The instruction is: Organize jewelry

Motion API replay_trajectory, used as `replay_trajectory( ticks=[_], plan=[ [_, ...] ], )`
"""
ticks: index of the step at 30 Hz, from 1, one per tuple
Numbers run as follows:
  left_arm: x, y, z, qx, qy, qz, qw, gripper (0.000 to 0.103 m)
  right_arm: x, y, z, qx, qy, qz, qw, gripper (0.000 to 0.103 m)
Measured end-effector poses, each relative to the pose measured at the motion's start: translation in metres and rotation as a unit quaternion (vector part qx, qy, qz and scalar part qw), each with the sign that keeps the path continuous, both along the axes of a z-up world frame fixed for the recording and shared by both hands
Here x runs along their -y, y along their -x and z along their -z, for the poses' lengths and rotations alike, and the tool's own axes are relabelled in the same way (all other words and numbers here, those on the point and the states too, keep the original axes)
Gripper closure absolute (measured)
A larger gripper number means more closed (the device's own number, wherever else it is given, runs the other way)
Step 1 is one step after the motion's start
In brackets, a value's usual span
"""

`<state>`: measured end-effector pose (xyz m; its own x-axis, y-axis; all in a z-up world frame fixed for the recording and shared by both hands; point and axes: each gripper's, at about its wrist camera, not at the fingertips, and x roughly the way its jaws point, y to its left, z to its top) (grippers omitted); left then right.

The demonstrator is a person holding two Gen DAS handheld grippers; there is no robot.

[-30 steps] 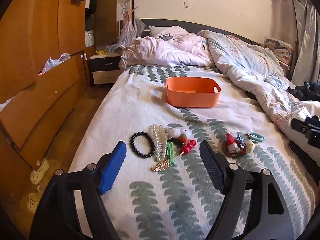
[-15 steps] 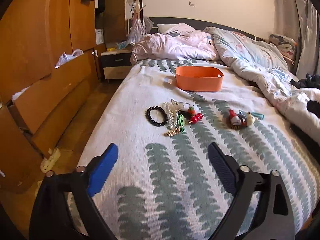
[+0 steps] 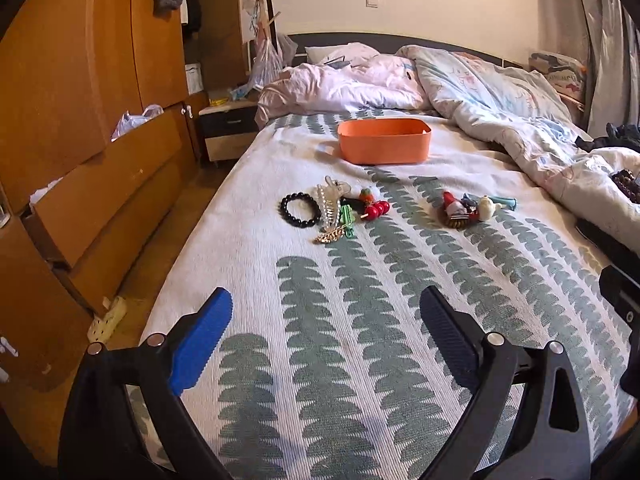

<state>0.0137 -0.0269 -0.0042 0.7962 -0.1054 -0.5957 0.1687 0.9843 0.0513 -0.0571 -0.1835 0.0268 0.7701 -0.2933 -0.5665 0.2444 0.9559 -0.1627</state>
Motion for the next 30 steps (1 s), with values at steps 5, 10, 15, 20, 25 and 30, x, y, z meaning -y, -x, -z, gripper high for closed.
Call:
replay_trajectory(
  ticks=[5,10,15,20,25,30],
  plan=[
    [0.003,-0.002,0.000,-0.002,0.005,0.001,1.0000,0.009,0.006,-0.006,0.005,-0.007,-0.013,-0.001,1.000,0.004],
    [0.003,-0.005,0.003,-0.009,0.007,0.001,0.9999,0.009,0.007,-0.007,0.006,-0.005,-0.013,-0.002,1.000,0.004],
    [0.001,-0.008,0.006,-0.014,0.005,-0.002,0.9999,0.009,0.010,-0.010,0.007,-0.004,-0.020,0.001,1.000,0.004],
    [-0.001,-0.013,0.008,-0.021,0.006,-0.006,0.9997,0.010,0.016,-0.014,0.011,-0.013,-0.028,0.000,1.000,0.004],
    [-0.006,-0.021,0.018,-0.050,0.009,-0.014,0.9986,0.009,0.024,-0.020,0.017,-0.020,-0.048,-0.006,0.999,0.004],
    [-0.019,-0.033,0.013,-0.046,0.019,-0.026,0.9984,0.009,0.040,-0.033,0.019,-0.024,-0.091,-0.024,0.995,0.004]
  ],
)
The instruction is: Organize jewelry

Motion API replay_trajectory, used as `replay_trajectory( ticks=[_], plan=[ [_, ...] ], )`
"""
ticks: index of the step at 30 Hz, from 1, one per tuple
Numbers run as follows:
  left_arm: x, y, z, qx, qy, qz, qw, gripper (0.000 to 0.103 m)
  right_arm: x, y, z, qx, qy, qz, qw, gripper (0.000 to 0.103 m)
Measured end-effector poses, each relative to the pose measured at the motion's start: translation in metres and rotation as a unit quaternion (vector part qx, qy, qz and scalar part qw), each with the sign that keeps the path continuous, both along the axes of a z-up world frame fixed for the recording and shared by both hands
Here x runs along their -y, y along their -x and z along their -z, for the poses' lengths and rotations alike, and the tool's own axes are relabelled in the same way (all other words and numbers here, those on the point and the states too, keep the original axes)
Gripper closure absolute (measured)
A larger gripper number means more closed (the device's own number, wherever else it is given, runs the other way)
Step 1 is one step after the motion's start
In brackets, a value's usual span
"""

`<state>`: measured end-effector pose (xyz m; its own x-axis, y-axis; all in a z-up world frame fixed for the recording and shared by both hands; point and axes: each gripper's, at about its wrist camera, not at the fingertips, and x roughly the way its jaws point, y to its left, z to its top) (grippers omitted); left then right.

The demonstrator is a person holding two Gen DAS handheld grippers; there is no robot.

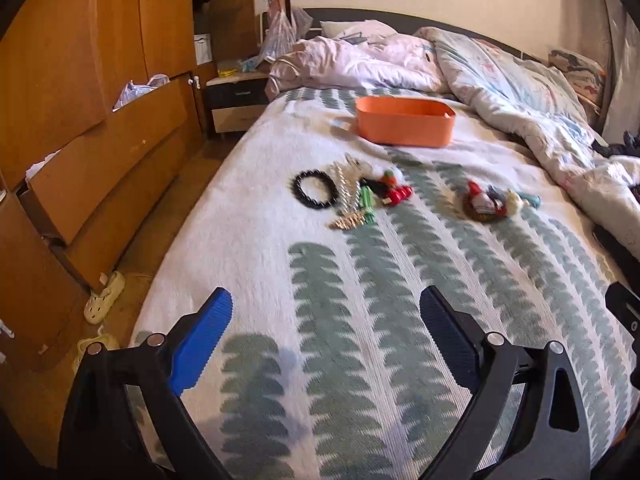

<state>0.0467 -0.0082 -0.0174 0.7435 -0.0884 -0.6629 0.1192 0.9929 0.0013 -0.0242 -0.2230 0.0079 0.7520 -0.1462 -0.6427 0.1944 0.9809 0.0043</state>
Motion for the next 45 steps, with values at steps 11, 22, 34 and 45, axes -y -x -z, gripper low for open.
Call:
replay_trajectory(
  ticks=[11,22,34,45],
  plan=[
    [-0.021,-0.062,-0.026,0.027,0.005,-0.026,0.9993,0.007,0.036,-0.083,-0.016,-0.030,-0.037,-0.016,0.999,0.004],
    [-0.007,-0.126,-0.011,0.009,-0.001,-0.014,0.9999,0.007,0.059,-0.174,0.005,-0.077,-0.028,-0.039,0.996,0.004],
    [0.013,-0.150,0.016,0.036,-0.045,0.028,0.9980,0.007,0.049,-0.194,0.049,-0.098,0.001,-0.058,0.994,0.009],
    [0.015,-0.161,0.024,0.031,-0.041,0.022,0.9984,0.007,0.051,-0.206,0.065,-0.110,0.016,-0.043,0.993,0.019]
  ],
)
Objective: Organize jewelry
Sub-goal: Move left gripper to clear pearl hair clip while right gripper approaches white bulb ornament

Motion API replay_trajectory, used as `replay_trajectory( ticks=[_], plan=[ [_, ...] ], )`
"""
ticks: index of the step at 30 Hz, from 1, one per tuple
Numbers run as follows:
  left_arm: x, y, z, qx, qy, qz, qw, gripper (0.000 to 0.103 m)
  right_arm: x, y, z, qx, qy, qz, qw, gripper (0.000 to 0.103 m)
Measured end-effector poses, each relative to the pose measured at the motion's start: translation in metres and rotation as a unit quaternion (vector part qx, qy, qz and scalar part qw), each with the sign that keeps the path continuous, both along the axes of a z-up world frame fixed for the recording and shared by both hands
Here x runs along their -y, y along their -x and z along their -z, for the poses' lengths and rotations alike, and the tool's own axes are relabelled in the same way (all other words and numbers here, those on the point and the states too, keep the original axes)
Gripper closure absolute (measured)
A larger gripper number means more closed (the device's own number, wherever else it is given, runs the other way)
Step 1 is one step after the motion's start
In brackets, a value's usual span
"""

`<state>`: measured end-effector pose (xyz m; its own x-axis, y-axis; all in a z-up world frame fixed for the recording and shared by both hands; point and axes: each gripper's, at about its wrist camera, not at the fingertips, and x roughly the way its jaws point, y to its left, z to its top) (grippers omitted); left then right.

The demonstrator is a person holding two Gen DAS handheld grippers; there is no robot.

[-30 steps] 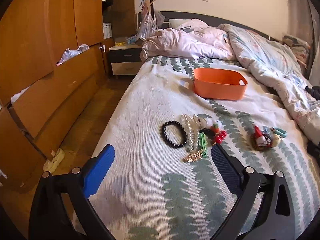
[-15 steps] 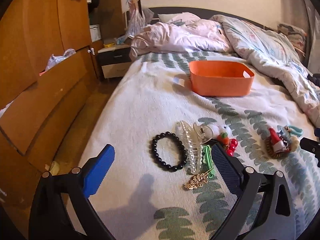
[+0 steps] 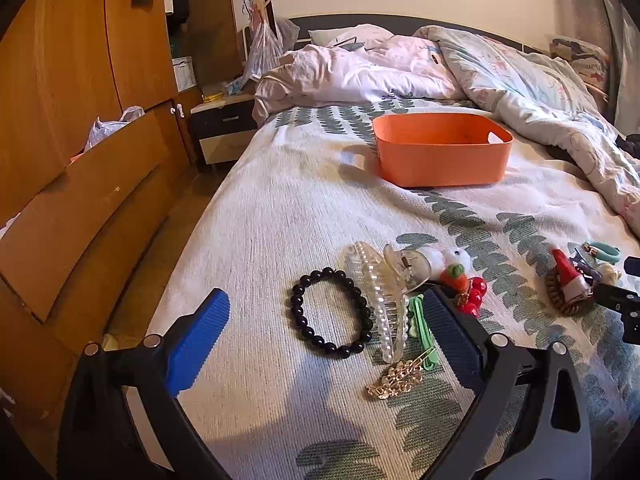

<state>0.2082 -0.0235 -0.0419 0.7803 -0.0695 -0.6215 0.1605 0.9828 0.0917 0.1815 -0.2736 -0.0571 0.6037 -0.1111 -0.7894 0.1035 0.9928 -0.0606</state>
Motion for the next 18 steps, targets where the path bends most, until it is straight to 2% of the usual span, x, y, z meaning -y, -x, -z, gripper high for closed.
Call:
replay_trajectory(
  ticks=[9,12,14,18],
  plan=[
    [0.005,-0.008,0.011,-0.017,-0.001,0.005,0.9998,0.007,0.003,-0.007,0.006,-0.004,-0.015,-0.001,1.000,0.022],
    [0.004,-0.011,0.016,-0.023,-0.001,0.004,0.9997,0.007,0.003,-0.009,0.010,-0.005,-0.023,-0.003,1.000,0.029],
    [0.004,-0.014,0.017,-0.028,0.001,0.002,0.9996,0.007,0.003,-0.010,0.010,-0.004,-0.025,-0.005,1.000,0.038],
    [0.002,-0.023,0.024,-0.050,0.010,0.002,0.9987,0.007,0.000,-0.011,0.010,-0.002,-0.030,-0.010,1.000,0.042]
  ],
)
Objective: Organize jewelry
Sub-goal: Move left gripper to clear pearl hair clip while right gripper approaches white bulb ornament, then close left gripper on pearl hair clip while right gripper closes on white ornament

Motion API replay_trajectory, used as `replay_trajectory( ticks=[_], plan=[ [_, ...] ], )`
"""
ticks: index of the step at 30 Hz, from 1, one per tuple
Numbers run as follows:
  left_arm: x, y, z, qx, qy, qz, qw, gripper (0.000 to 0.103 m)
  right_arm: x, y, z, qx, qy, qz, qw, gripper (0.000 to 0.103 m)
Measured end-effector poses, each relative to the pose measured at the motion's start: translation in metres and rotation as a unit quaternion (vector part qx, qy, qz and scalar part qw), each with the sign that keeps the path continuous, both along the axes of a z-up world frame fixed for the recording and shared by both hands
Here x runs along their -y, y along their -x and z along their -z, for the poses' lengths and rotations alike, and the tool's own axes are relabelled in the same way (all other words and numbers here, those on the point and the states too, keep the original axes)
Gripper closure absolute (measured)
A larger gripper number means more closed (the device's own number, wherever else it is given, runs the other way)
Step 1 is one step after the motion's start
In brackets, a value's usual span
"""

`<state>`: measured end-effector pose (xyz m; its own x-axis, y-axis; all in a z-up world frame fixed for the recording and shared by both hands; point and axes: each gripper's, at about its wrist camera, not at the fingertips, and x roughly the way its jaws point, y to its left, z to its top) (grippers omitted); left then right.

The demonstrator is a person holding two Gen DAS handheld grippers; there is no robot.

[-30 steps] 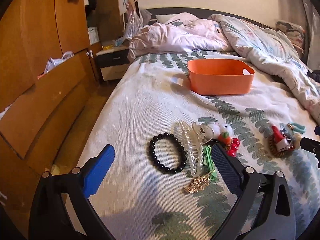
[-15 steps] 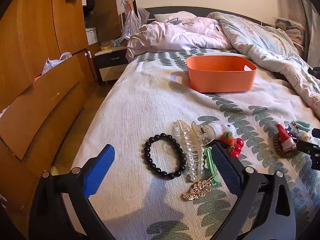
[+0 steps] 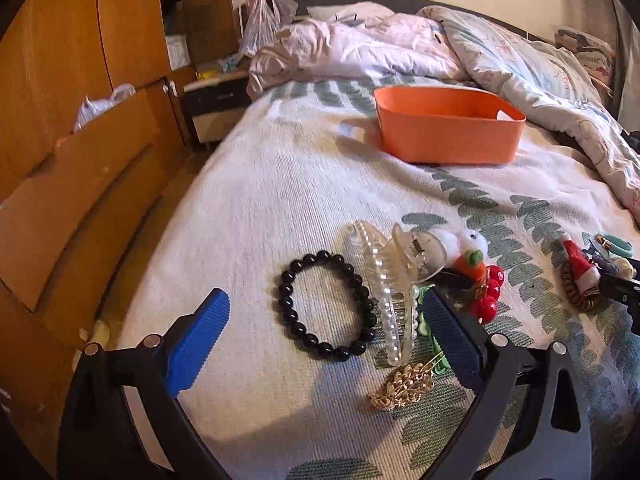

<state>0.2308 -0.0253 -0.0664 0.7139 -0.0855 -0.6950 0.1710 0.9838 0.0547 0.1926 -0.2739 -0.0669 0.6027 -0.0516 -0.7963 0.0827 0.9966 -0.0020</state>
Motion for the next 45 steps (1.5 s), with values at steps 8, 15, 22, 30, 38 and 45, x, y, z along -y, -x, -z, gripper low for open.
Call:
replay_trajectory(
  ticks=[8,15,22,30,38,45],
  plan=[
    [-0.001,-0.010,0.009,-0.026,0.015,0.002,0.9995,0.007,0.001,-0.001,0.000,0.000,-0.021,-0.003,1.000,0.043],
    [0.000,-0.018,0.014,-0.040,0.020,0.004,0.9990,0.007,-0.001,0.001,-0.004,0.008,-0.025,-0.007,1.000,0.059],
    [0.003,-0.020,0.016,-0.041,0.014,0.008,0.9990,0.007,-0.004,0.002,-0.004,0.005,-0.034,-0.013,0.999,0.064],
    [0.005,-0.017,0.011,-0.027,0.016,0.018,0.9993,0.034,-0.004,0.007,-0.015,0.018,-0.049,-0.016,0.999,0.065],
    [0.000,-0.015,0.006,-0.024,0.032,0.023,0.9989,0.068,-0.004,0.012,-0.025,0.032,-0.060,-0.021,0.997,0.065],
    [0.000,-0.008,-0.004,-0.007,0.037,0.033,0.9988,0.089,-0.003,0.016,-0.035,0.044,-0.067,-0.022,0.997,0.065]
  ],
)
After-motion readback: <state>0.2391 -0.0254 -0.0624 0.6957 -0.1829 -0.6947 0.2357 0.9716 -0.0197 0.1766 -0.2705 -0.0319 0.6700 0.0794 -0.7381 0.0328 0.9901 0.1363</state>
